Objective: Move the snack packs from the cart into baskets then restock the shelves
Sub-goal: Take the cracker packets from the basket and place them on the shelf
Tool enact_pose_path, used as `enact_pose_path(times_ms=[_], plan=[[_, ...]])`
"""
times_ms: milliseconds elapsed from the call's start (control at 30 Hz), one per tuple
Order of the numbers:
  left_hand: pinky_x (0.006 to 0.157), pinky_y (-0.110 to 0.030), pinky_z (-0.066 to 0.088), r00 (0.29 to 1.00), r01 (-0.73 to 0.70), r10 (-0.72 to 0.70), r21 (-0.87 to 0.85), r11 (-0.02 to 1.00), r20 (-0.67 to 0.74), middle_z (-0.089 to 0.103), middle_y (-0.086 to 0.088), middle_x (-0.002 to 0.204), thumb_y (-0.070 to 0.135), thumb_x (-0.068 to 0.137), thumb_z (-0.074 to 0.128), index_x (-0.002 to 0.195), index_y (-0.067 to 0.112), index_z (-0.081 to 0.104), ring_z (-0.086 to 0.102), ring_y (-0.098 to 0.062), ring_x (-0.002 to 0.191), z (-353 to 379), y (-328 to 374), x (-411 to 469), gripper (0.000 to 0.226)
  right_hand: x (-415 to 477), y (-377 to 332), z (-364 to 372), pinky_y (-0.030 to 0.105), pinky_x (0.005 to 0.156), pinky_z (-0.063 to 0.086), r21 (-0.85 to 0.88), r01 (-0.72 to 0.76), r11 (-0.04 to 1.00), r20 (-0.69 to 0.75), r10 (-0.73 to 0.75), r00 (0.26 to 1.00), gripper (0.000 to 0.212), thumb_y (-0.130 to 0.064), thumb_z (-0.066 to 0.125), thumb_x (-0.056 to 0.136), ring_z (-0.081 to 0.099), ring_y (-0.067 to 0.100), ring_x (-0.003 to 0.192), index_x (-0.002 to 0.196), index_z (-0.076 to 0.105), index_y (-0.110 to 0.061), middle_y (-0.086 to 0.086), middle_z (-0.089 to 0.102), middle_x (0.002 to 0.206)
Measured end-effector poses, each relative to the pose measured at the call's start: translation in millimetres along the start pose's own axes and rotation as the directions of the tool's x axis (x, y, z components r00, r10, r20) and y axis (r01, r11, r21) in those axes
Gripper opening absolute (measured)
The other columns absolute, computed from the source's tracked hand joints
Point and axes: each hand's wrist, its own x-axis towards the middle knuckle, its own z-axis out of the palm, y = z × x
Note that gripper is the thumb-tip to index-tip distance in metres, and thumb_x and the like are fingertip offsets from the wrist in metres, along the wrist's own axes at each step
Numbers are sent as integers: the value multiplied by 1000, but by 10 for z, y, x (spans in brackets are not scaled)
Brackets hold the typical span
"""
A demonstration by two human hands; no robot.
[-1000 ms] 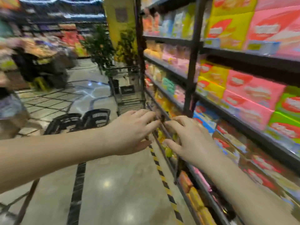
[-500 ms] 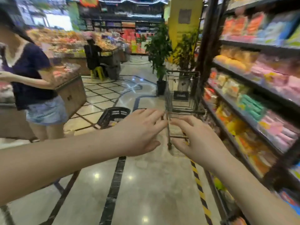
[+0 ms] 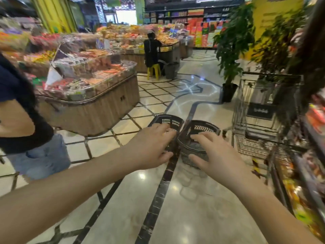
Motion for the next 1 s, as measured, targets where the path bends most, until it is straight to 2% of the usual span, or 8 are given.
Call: enact_pose_path(times_ms=[133, 233, 433, 767, 1000], plan=[[114, -39, 41, 988, 139, -137, -32, 990, 78, 36, -5, 158, 55, 98, 54, 155, 23, 34, 38, -23, 142, 257, -345, 655, 68, 836, 382, 254, 32, 103, 47, 60, 46, 997, 51, -49, 997, 62, -55, 61, 92, 50, 13, 127, 148, 40, -38, -12, 46, 143], [116, -37, 39, 976, 190, -183, -56, 980, 114, 36, -5, 159, 55, 99, 53, 158, 22, 31, 37, -22, 143, 402, -611, 1064, 71, 1464, 553, 443, 36, 105, 48, 90, 57, 994, 103, -66, 992, 63, -53, 62, 92, 50, 16, 128, 148, 41, -36, -10, 46, 146], [113, -34, 40, 944, 296, -276, -94, 951, 181, 36, -1, 160, 53, 99, 56, 156, 27, 36, 39, -19, 143, 824, -1279, 1818, 66, 2527, 786, 942, 34, 104, 47, 89, 90, 992, 183, -105, 977, 61, -52, 62, 93, 49, 16, 127, 147, 41, -34, -9, 45, 145], [115, -37, 37, 953, 194, -160, -115, 974, 258, 32, -2, 162, 53, 100, 51, 155, 27, 32, 34, -22, 146, 1803, -2999, 3243, 64, 4717, 876, 2045, 38, 102, 48, 45, 34, 998, 268, -45, 962, 57, -50, 56, 96, 51, 19, 127, 149, 41, -32, -5, 46, 145], [115, -41, 39, 933, 81, -40, -101, 992, 357, 36, -7, 158, 53, 100, 51, 152, 22, 36, 37, -27, 143, 2298, -4036, 4222, 63, 5908, 1003, 2598, 38, 103, 47, -10, -70, 997, 340, 69, 938, 61, -52, 58, 95, 51, 19, 127, 149, 40, -32, -5, 48, 142]])
